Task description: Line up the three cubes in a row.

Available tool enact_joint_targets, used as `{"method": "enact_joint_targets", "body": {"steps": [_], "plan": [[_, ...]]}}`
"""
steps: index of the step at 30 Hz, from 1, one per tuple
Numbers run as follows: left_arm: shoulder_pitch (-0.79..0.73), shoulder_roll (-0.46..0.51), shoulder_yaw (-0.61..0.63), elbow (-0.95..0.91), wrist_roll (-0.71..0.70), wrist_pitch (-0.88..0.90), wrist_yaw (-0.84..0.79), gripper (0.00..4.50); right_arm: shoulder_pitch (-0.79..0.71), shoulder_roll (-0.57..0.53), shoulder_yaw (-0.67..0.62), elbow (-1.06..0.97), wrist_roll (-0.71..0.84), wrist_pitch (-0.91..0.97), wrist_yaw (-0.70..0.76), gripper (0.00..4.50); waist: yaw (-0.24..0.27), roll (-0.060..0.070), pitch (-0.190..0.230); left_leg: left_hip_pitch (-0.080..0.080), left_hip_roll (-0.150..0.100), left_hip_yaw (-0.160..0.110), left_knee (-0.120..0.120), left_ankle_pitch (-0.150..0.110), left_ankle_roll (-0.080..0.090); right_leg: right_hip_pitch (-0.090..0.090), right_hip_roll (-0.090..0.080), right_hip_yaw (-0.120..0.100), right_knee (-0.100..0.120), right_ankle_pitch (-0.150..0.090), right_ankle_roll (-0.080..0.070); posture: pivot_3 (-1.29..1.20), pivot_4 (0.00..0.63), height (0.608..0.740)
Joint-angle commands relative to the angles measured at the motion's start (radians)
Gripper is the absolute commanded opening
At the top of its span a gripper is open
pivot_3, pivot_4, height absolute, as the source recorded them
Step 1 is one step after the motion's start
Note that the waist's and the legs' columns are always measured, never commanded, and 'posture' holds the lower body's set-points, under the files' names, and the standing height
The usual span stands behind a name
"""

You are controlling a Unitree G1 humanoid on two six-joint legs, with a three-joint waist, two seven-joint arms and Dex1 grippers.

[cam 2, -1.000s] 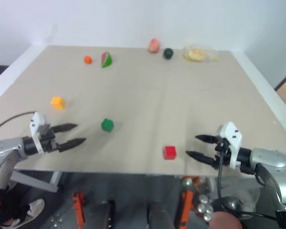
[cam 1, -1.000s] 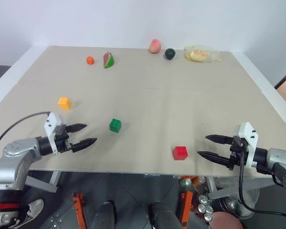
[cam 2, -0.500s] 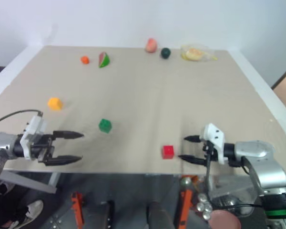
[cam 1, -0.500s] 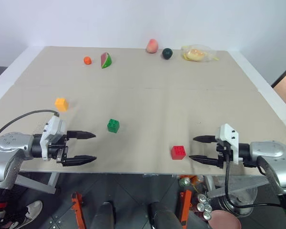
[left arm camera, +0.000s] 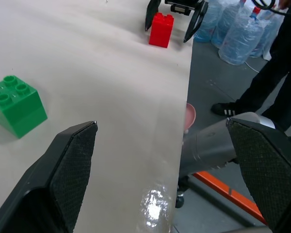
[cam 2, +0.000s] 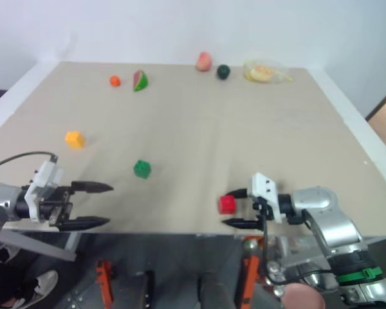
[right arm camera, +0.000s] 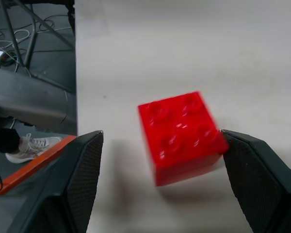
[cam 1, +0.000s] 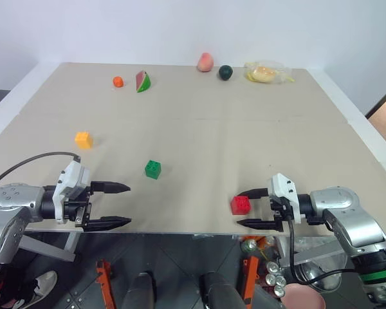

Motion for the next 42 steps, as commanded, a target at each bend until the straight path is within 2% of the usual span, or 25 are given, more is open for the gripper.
{"method": "enact_joint_targets", "body": {"steps": [1,3,5,7,8,9,11,12,17,26,33,42], "plan": [[0.037,0.002,0.051,-0.057,-0.028,0.004,0.023,4.39,-0.018,0.002,0.002,0.009,0.002,-0.016,0.023,3.89,0.000,0.000,0.000,0.000,0.000,0.000,0.000,0.000,0.000,0.000,0.000,0.000,0.000,0.000,0.000,0.00,0.150,0.740],[0.057,-0.004,0.058,-0.073,-0.030,0.002,0.042,4.39,-0.023,0.000,0.005,0.022,-0.004,-0.023,0.033,3.89,0.000,0.000,0.000,0.000,0.000,0.000,0.000,0.000,0.000,0.000,0.000,0.000,0.000,0.000,0.000,0.00,0.150,0.740],[0.068,-0.009,0.056,-0.081,-0.030,-0.002,0.056,4.50,-0.035,0.002,0.008,0.050,-0.009,-0.031,0.040,3.24,0.000,0.000,0.000,0.000,0.000,0.000,0.000,0.000,0.000,0.000,0.000,0.000,0.000,0.000,0.000,0.00,0.150,0.740],[0.076,-0.010,0.055,-0.086,-0.029,-0.006,0.064,4.50,-0.041,0.002,0.010,0.066,-0.012,-0.037,0.047,2.85,0.000,0.000,0.000,0.000,0.000,0.000,0.001,0.000,0.000,0.000,0.000,0.000,0.000,0.000,-0.001,0.00,0.150,0.740],[0.078,-0.010,0.055,-0.089,-0.031,-0.007,0.067,4.50,-0.041,0.003,0.012,0.071,-0.016,-0.043,0.049,2.43,0.000,0.000,0.000,0.000,0.000,0.000,0.001,0.000,0.000,0.000,0.000,0.000,0.000,0.001,-0.001,0.00,0.150,0.740],[0.080,-0.011,0.055,-0.093,-0.033,-0.006,0.072,4.50,-0.042,0.003,0.013,0.076,-0.018,-0.048,0.052,2.20,0.000,0.000,0.000,0.000,0.000,0.000,0.002,0.000,0.000,0.001,0.000,0.000,0.000,0.001,-0.001,0.00,0.150,0.740],[0.083,-0.014,0.053,-0.099,-0.034,-0.006,0.082,4.50,-0.046,0.006,0.016,0.085,-0.023,-0.056,0.053,1.32,0.000,0.000,0.000,0.000,0.000,0.000,0.002,0.000,0.000,0.001,0.000,0.000,0.000,0.001,-0.001,0.00,0.150,0.740],[0.083,-0.016,0.052,-0.102,-0.034,-0.007,0.086,4.50,-0.050,0.009,0.016,0.091,-0.025,-0.056,0.051,1.24,0.000,0.000,0.000,0.000,0.000,0.000,0.002,0.000,0.000,0.001,0.000,0.000,0.000,0.001,-0.001,0.00,0.150,0.740],[0.069,-0.025,0.034,-0.118,-0.037,-0.008,0.089,4.50,-0.083,0.010,0.027,0.125,-0.062,-0.094,0.051,1.24,0.000,0.000,0.000,0.000,0.000,0.000,0.002,0.000,0.000,0.001,0.000,0.000,0.000,0.001,-0.001,0.00,0.150,0.740],[0.033,-0.041,0.008,-0.142,-0.056,0.017,0.102,4.50,-0.300,0.102,0.084,0.230,-0.103,-0.175,0.087,1.24,-0.001,0.001,0.000,0.001,0.001,0.000,0.003,0.000,0.000,0.001,0.001,0.000,0.001,0.002,0.000,0.00,0.150,0.740],[0.112,-0.030,0.057,-0.225,-0.095,0.043,0.141,4.50,-0.362,0.133,0.147,0.326,-0.142,-0.250,0.165,1.24,0.001,0.001,0.000,0.000,0.001,0.000,0.003,-0.001,-0.001,0.001,0.001,0.000,0.001,0.000,0.001,0.00,0.150,0.740],[0.179,-0.026,0.108,-0.301,-0.127,0.073,0.198,4.50,-0.545,0.194,0.191,0.641,-0.270,-0.455,0.167,1.24,-0.002,0.001,0.001,0.006,0.001,0.002,0.003,-0.001,-0.001,0.004,0.001,0.001,0.001,0.002,-0.001,0.00,0.150,0.740]]}}
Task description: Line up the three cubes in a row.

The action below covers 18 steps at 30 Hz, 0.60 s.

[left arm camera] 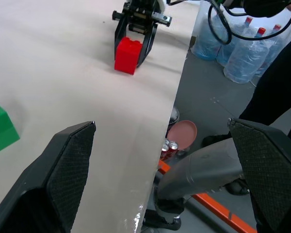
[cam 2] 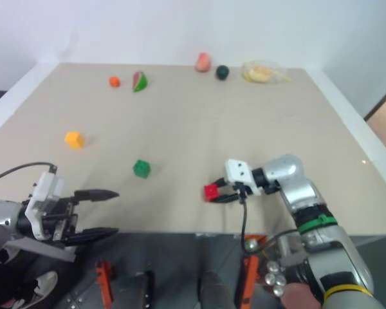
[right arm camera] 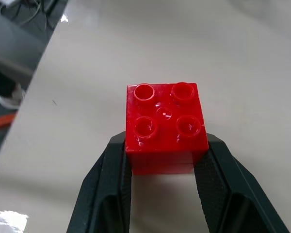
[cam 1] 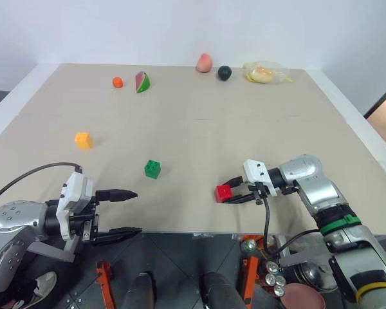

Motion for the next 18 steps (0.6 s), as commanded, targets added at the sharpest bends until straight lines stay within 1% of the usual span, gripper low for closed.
{"method": "enact_joint_targets", "body": {"steps": [1,6,8,11,14,18], "plan": [[0.019,0.009,0.041,-0.051,-0.022,0.008,0.020,4.50,-0.089,0.020,-0.007,0.100,-0.029,-0.060,-0.006,1.24,0.000,0.000,0.000,0.000,0.000,0.000,0.000,0.000,0.000,0.000,0.000,0.000,0.000,0.000,0.000,0.00,0.150,0.740],[0.034,0.000,0.043,-0.074,-0.031,0.013,0.046,4.50,-0.189,0.047,0.000,0.291,-0.094,-0.128,-0.027,1.24,0.001,0.000,0.000,0.000,0.000,0.001,-0.001,0.000,0.000,0.000,0.000,0.001,0.000,0.000,0.000,0.00,0.150,0.740],[0.036,-0.002,0.042,-0.077,-0.032,0.012,0.054,4.50,-0.208,0.051,0.004,0.332,-0.114,-0.140,-0.026,1.24,0.002,0.000,0.000,0.000,0.000,0.001,-0.001,0.000,0.000,0.000,0.000,0.001,0.000,-0.001,0.000,0.00,0.150,0.740],[0.038,-0.005,0.038,-0.079,-0.031,0.008,0.064,4.50,-0.204,0.052,0.004,0.340,-0.108,-0.116,0.027,1.24,0.001,0.000,0.000,0.000,0.000,0.001,-0.002,0.000,0.000,0.000,0.000,0.001,0.000,-0.001,0.000,0.00,0.150,0.740],[0.040,-0.007,0.039,-0.080,-0.033,0.004,0.069,4.50,-0.192,0.033,0.004,0.358,-0.121,-0.132,0.029,1.24,0.002,0.000,0.000,0.001,0.000,0.001,-0.002,0.000,0.000,0.000,0.000,0.001,0.000,-0.001,0.000,0.00,0.150,0.740],[0.047,-0.008,0.042,-0.081,-0.035,0.000,0.071,4.50,-0.181,0.012,-0.023,0.368,-0.102,-0.103,0.038,1.24,0.003,0.000,0.000,0.000,0.000,0.001,-0.001,0.000,0.000,0.001,-0.001,0.001,0.000,-0.001,0.000,0.00,0.150,0.740]]}}
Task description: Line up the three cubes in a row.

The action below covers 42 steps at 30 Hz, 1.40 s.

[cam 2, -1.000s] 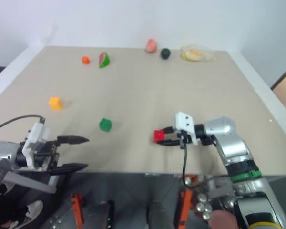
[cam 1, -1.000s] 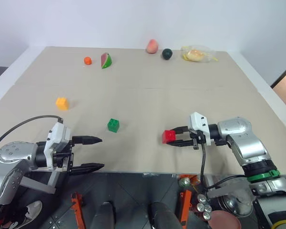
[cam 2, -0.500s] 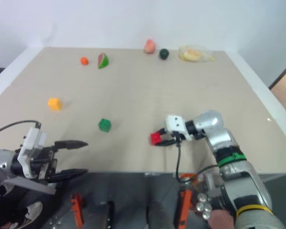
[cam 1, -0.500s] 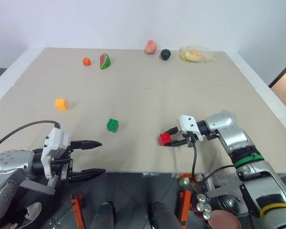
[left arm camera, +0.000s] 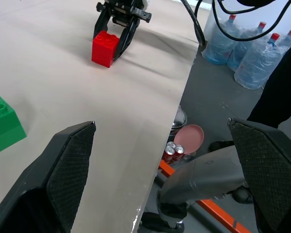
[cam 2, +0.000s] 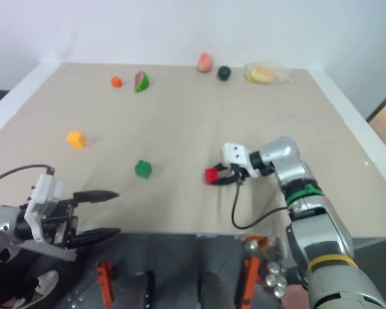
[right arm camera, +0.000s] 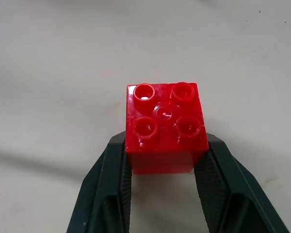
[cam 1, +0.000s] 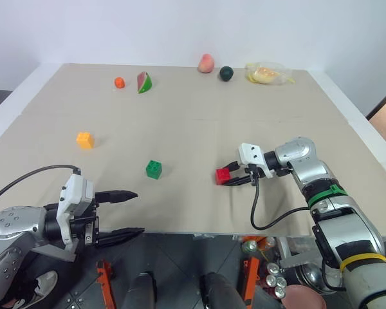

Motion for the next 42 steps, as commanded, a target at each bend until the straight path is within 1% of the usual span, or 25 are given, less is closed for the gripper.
{"method": "enact_joint_targets", "body": {"steps": [1,11,23,24,26,29,30,31,37,42], "plan": [[0.006,-0.004,0.029,-0.034,-0.015,-0.015,0.000,4.50,0.012,-0.050,-0.020,0.026,-0.008,0.018,0.030,1.24,0.001,0.000,0.000,0.000,0.000,0.000,0.000,0.000,0.000,0.000,0.000,0.000,0.000,0.000,0.000,0.00,0.150,0.740],[-0.023,0.004,0.019,-0.005,-0.018,-0.017,-0.022,4.50,0.034,-0.035,-0.056,-0.001,0.044,0.130,0.063,1.24,0.000,0.000,0.000,0.000,0.000,0.000,0.000,0.000,0.000,0.000,0.000,0.000,0.000,0.000,0.000,0.00,0.150,0.740],[0.009,0.006,0.047,-0.019,-0.016,-0.016,-0.026,4.50,0.047,-0.009,-0.031,0.019,0.016,0.090,0.045,1.24,-0.002,0.000,0.000,0.001,0.000,0.000,0.000,0.000,0.000,0.000,0.000,0.000,0.000,0.000,0.000,0.00,0.150,0.740],[0.012,0.006,0.051,-0.020,-0.016,-0.016,-0.025,4.50,0.045,-0.006,-0.030,0.025,0.011,0.085,0.037,2.26,-0.002,0.000,0.000,0.001,0.000,0.000,0.000,0.000,0.000,0.000,0.001,0.000,0.000,0.000,0.000,0.00,0.150,0.740],[0.015,0.006,0.057,-0.021,-0.016,-0.016,-0.022,4.50,0.042,-0.002,-0.033,0.035,0.003,0.075,0.023,2.95,-0.002,0.000,0.000,0.001,0.001,0.000,0.000,0.000,0.000,0.000,0.001,0.000,0.000,0.000,0.000,0.00,0.150,0.740],[0.018,0.004,0.065,-0.016,-0.018,-0.015,-0.016,4.50,0.038,0.000,-0.041,0.041,-0.003,0.069,0.018,3.86,-0.002,0.000,0.000,0.001,0.001,0.001,0.000,0.000,0.000,0.000,0.001,0.000,0.000,0.000,0.000,0.00,0.150,0.740],[0.019,0.002,0.068,-0.015,-0.021,-0.013,-0.014,4.50,0.037,0.000,-0.042,0.039,-0.002,0.070,0.021,4.25,-0.002,0.000,0.000,0.001,0.001,0.001,-0.001,0.000,0.000,0.000,0.001,0.001,0.000,0.000,0.000,0.00,0.150,0.740],[0.019,-0.002,0.071,-0.012,-0.026,-0.010,-0.010,4.50,0.035,-0.001,-0.044,0.036,0.000,0.073,0.024,4.46,-0.002,0.000,0.000,0.001,0.001,0.001,-0.001,0.000,0.000,0.000,0.001,0.001,0.000,0.000,0.000,0.00,0.150,0.740],[0.008,-0.032,0.088,0.022,-0.063,0.016,0.032,4.50,0.017,-0.038,-0.056,-0.019,0.013,0.087,0.061,4.46,-0.002,0.000,0.000,0.001,0.001,0.001,-0.002,-0.001,0.000,0.000,0.001,0.001,0.000,-0.001,0.000,0.00,0.150,0.740],[0.009,-0.055,0.108,0.065,-0.055,0.026,0.086,4.50,0.007,-0.144,-0.056,-0.107,0.000,0.077,0.103,4.46,0.000,0.001,0.001,0.001,0.001,0.001,-0.001,-0.001,0.000,-0.001,0.000,0.001,0.000,-0.001,0.000,0.00,0.150,0.740]]}}
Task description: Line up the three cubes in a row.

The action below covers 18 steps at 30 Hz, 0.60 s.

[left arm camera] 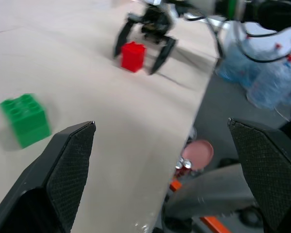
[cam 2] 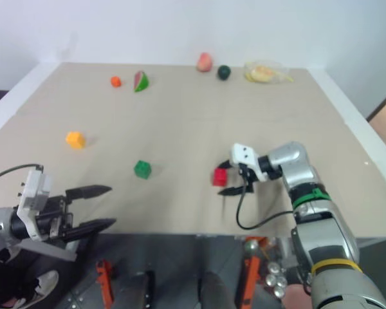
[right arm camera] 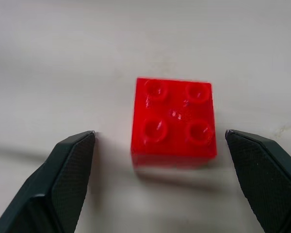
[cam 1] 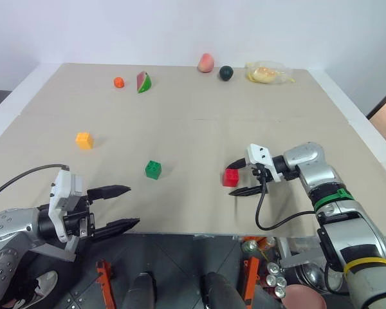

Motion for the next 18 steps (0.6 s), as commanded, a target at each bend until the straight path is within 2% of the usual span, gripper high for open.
{"method": "enact_joint_targets", "body": {"steps": [1,7,12,18], "plan": [[0.000,-0.011,0.039,0.017,0.003,-0.003,0.037,4.50,-0.028,-0.089,-0.015,-0.080,-0.004,-0.007,0.065,4.46,0.000,0.000,0.000,0.000,0.000,0.000,0.000,0.000,0.000,0.000,0.000,0.000,0.000,0.000,0.000,0.00,0.150,0.740],[-0.003,-0.010,-0.044,0.084,0.192,-0.051,0.116,4.50,-0.042,-0.171,-0.068,-0.162,0.045,0.041,0.016,4.46,-0.002,0.000,0.000,0.002,0.000,0.003,0.000,0.000,0.000,-0.001,0.000,0.003,0.000,0.000,-0.001,0.00,0.150,0.740],[-0.095,-0.053,-0.118,0.159,0.284,-0.068,0.183,4.50,-0.018,-0.109,-0.188,-0.319,0.202,0.235,-0.086,4.46,-0.002,0.000,0.000,0.002,0.000,0.004,0.000,0.000,0.000,-0.001,0.000,0.004,0.001,0.001,0.000,0.00,0.150,0.740],[-0.229,-0.112,-0.183,0.243,0.309,-0.030,0.223,4.50,0.131,-0.072,-0.225,-0.616,0.295,0.403,-0.180,4.46,0.005,-0.001,0.000,0.000,0.000,0.003,0.000,0.000,0.000,0.000,0.000,0.003,0.001,0.000,0.003,0.00,0.150,0.740]]}}
